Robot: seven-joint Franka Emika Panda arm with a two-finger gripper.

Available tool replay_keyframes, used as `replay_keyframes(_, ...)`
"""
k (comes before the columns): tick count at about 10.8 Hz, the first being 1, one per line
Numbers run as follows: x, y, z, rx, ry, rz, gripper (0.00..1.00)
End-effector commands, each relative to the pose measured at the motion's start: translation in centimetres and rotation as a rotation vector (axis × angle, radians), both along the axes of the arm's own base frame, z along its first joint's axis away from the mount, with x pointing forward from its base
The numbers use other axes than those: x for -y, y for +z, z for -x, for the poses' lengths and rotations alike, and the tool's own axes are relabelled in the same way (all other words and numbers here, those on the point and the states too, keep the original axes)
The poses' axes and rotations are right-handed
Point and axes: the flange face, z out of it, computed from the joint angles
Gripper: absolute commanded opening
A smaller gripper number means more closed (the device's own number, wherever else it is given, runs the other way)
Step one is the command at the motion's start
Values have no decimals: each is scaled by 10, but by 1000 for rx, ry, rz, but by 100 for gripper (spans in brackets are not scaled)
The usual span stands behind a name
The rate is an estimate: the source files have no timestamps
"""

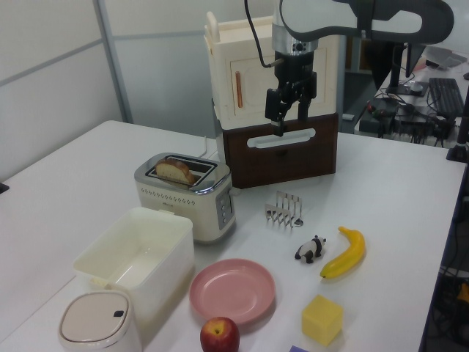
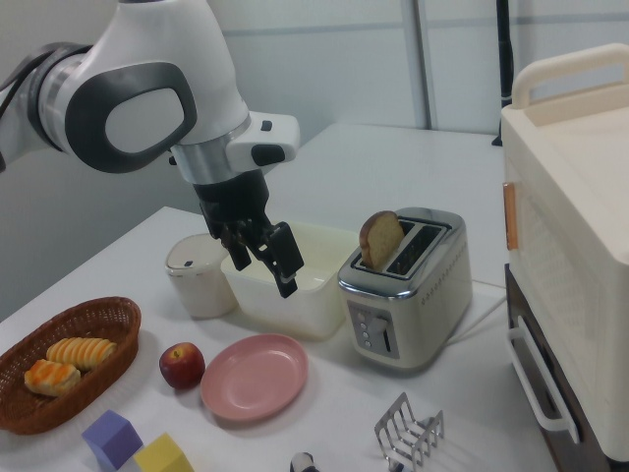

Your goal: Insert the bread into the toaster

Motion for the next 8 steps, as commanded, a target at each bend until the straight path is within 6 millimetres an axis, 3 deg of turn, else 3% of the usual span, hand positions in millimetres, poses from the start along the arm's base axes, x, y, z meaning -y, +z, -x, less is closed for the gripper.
replay_keyframes(1,-4,2,4,6,12,14,100)
replay_keyframes(8,-9,-3,-1,1,23,16,100)
